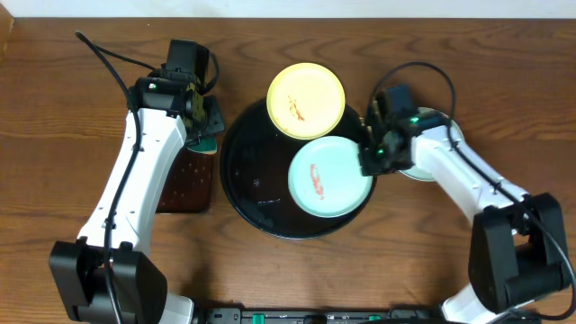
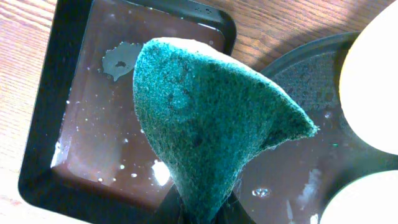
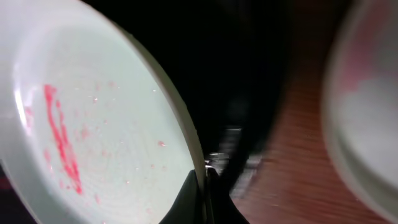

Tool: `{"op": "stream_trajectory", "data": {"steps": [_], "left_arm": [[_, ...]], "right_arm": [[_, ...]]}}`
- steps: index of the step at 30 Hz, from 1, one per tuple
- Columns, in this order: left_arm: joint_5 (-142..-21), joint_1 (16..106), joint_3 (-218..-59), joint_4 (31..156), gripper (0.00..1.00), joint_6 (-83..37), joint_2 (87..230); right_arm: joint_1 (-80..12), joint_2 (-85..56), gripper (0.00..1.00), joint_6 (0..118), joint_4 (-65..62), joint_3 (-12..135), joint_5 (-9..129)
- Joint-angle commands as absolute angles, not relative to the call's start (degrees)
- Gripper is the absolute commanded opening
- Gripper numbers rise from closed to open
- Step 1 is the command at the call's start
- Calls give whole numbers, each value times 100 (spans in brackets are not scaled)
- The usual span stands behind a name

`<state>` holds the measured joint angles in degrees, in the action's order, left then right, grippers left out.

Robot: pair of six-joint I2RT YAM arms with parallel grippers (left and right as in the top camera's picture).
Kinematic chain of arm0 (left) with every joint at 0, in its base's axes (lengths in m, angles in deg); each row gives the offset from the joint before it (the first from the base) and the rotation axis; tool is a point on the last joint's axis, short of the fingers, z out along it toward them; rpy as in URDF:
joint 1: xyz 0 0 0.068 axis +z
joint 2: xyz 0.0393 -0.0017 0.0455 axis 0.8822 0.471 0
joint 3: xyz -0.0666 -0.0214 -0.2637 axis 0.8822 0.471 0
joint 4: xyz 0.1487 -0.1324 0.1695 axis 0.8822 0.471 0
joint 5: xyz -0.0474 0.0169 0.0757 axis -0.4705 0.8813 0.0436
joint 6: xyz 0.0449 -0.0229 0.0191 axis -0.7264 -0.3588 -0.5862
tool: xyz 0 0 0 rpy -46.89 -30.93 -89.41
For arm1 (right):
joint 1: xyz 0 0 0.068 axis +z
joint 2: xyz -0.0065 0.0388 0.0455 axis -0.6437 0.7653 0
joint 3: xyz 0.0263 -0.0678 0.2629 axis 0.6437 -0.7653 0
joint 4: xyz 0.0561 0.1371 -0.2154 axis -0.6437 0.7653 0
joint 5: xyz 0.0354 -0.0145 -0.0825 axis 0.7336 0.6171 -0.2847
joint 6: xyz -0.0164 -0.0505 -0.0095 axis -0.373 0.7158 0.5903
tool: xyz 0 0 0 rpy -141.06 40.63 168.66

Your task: Clean dirty plates on tray and stack at the side

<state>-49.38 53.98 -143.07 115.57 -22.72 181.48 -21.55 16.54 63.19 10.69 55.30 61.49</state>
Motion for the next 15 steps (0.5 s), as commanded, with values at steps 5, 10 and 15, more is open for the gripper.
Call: {"op": "stream_trajectory", "data": {"steps": [5,10,15], "left_arm": [[-4877,5420,-14327,11557,7,-2174,18151],[-4916,5411,-14327,11557,8,-2174,18151],[-4916,5407,-14327,11557,7,-2174,18151]], "right_arm": [[-1359,1698,1,4518,826,5630,6229],[-1057,2024,2,4312,833,5630,6234],[-1097,2070,29,4413,739,5632,6120]]}}
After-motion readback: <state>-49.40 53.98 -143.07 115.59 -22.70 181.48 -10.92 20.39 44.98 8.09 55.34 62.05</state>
